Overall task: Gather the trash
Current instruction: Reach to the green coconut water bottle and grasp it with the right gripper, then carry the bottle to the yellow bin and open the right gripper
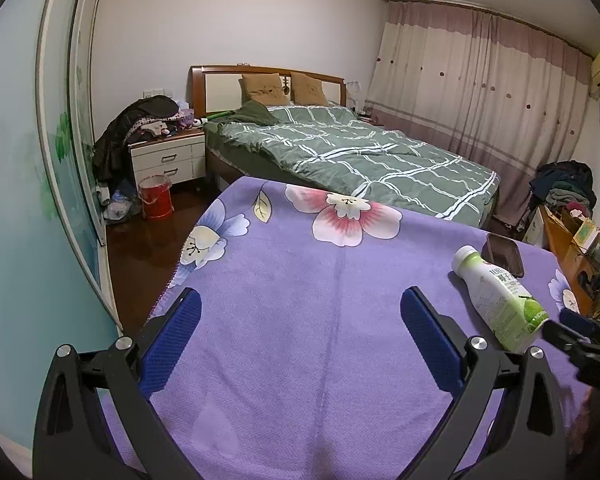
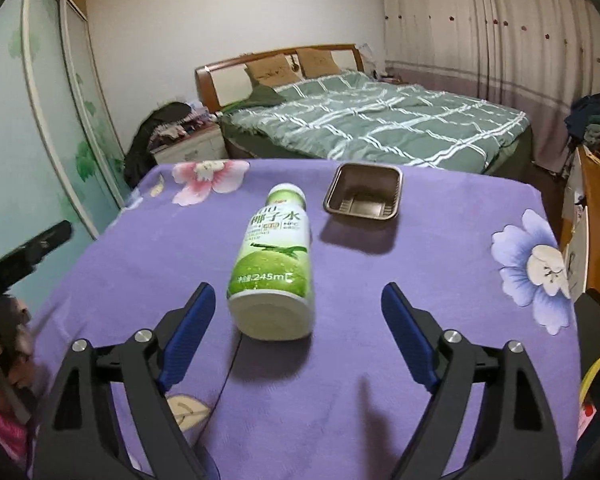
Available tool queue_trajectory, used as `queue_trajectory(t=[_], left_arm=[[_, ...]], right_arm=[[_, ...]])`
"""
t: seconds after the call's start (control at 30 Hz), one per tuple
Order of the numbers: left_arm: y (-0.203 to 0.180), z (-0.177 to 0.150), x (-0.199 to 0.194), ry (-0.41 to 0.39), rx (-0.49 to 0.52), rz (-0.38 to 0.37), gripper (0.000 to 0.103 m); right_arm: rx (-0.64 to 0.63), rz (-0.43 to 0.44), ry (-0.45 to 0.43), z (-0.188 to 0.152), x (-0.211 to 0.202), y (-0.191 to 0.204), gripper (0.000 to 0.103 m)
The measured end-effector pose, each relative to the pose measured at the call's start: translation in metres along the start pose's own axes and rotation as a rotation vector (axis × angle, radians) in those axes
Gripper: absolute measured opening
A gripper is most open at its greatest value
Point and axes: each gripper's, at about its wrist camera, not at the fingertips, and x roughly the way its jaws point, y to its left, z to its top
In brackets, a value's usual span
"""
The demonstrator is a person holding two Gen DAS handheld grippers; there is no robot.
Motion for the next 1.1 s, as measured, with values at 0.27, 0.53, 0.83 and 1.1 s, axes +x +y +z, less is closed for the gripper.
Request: queue_trajectory(t=[0.27, 0.53, 0.83, 1.1], left_arm=[[-0.001, -0.001, 0.003, 0.013, 0.004, 0.001, 0.098], [-0.005, -0.002, 0.003, 0.019, 0.020, 0.000, 0.098], [-0.004, -0.003, 0.000, 0.013, 0.014, -0.009, 0.098], [-0.006, -0.004, -0.001, 0.017, 0.020, -0.021, 0.098]], right_arm=[[0.049, -0.019, 0.135, 0.013, 0.048, 0.011, 0.073], [0.032, -0.039, 0.077, 0.013, 0.041, 0.015, 0.050], [0.011, -0.014, -0.082, 0.027, -0.011, 0.019, 0.050], [0.040, 0.006, -0.112, 0.035, -0.050, 0.011, 0.050]])
